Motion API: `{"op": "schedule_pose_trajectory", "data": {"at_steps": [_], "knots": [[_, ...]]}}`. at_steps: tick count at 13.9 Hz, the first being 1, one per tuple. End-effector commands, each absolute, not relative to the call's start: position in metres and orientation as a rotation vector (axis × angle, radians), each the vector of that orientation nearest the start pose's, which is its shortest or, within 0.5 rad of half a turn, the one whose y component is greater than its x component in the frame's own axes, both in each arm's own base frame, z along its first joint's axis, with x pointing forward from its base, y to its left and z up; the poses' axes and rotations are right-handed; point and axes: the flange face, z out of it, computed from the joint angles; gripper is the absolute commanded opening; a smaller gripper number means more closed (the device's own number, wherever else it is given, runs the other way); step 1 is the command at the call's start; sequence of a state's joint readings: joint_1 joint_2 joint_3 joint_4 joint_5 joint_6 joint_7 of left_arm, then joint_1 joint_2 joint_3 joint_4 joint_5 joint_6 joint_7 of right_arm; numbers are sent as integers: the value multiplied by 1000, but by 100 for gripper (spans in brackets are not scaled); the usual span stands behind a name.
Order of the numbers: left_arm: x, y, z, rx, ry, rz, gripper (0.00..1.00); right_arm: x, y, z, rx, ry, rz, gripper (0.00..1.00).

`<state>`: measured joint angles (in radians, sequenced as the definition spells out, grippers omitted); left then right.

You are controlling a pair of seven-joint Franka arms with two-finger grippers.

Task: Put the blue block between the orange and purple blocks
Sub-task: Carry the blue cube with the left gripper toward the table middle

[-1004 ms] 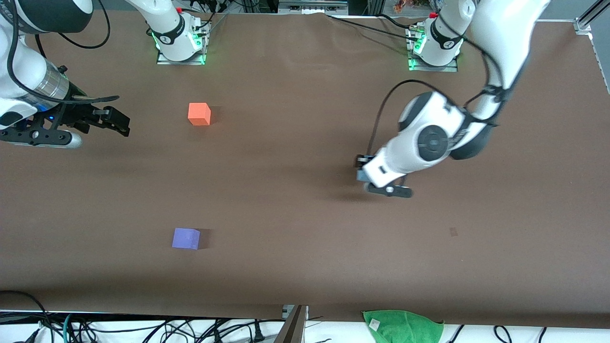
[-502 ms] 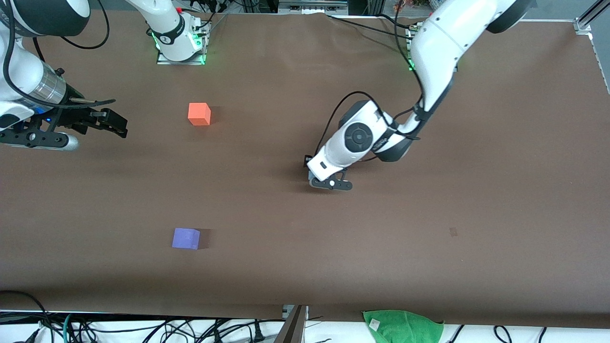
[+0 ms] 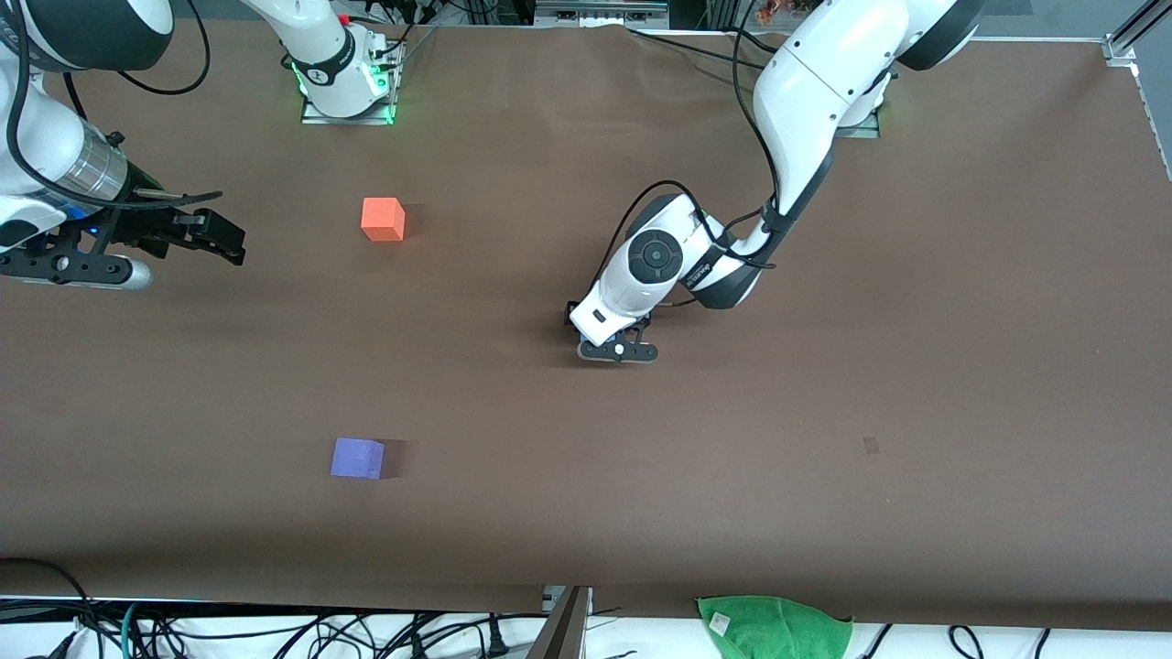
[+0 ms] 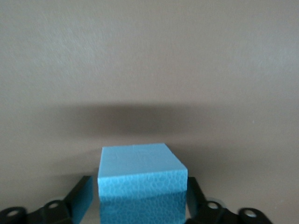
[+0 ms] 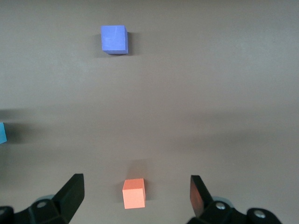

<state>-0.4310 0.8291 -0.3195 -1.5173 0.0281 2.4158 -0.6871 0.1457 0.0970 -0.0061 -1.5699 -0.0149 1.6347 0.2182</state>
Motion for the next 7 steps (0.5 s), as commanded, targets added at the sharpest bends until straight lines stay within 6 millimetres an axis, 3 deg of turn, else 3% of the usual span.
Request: {"op": "schedule_pose_trajectory", "data": {"at_steps": [1, 3, 5, 7], "knots": [[564, -455, 234, -3373, -57, 46, 100, 582, 81, 579, -3169, 114, 41, 100], [565, -447, 274, -3343, -46, 63, 100, 581, 87, 579, -3163, 107, 42, 100], [575, -411, 326, -3285, -15, 119, 100, 582, 92, 577, -3163, 97, 40, 100], [588, -352, 372, -3228, 182, 216, 100, 600, 100, 536, -3166, 66, 130, 100]]}}
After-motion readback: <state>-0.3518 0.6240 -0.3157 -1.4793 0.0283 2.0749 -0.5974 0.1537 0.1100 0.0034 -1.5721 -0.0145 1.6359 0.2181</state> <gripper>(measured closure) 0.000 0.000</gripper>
